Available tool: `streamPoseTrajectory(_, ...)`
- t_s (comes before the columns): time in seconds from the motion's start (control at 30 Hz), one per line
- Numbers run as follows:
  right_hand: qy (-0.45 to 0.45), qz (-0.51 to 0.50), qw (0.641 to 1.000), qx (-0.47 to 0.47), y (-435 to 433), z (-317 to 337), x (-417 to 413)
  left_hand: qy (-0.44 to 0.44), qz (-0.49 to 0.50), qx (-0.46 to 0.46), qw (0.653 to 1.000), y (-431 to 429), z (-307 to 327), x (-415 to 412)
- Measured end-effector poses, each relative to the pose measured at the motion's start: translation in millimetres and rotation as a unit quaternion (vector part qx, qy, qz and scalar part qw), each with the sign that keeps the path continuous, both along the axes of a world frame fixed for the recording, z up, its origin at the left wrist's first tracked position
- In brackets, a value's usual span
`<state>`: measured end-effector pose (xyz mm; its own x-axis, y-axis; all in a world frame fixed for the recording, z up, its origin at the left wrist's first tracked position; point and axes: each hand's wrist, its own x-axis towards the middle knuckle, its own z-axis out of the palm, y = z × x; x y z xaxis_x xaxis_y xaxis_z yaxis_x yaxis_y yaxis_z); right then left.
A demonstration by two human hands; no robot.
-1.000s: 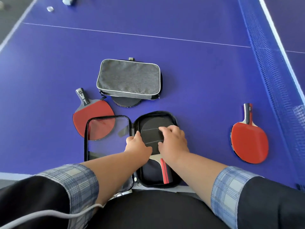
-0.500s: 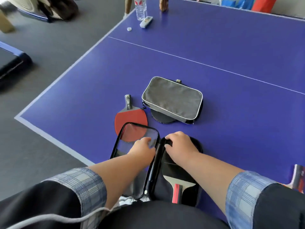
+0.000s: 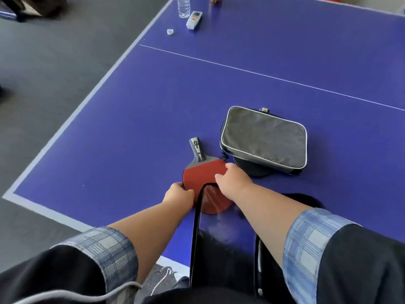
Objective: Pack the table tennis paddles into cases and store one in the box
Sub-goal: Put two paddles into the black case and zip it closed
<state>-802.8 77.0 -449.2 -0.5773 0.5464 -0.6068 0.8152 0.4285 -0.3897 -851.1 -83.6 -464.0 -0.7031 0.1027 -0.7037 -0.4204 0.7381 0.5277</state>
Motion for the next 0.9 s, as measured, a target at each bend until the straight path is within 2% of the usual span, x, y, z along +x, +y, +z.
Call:
streamPoseTrajectory(0.2, 0.024, -0.046, 0.998, 0.024, -13, -3, -31, -0.016, -0.014, 0.041, 0.999, -20, -13, -31)
streamPoseTrajectory(0.4, 0.102, -0.094, 0.989, -0.049, -32, 0, -58, 0.007, 0.147, 0.105, 0.984, -37, -5, -64)
streamPoseTrajectory(0.53, 0.136, -0.119, 0.978, -0.109, -41, 0, -66, 0.012, 0.164, 0.12, 0.979, -50, 11, -86)
streamPoseTrajectory(0.73, 0.188, -0.246, 0.928, -0.207, -46, 10, -55, 0.023, 0.081, 0.149, 0.985, -45, 36, -96)
streamPoseTrajectory(0.9, 0.25, -0.351, 0.874, -0.226, -29, 27, -8, 0.012, -0.098, 0.162, 0.982, -25, 53, -69)
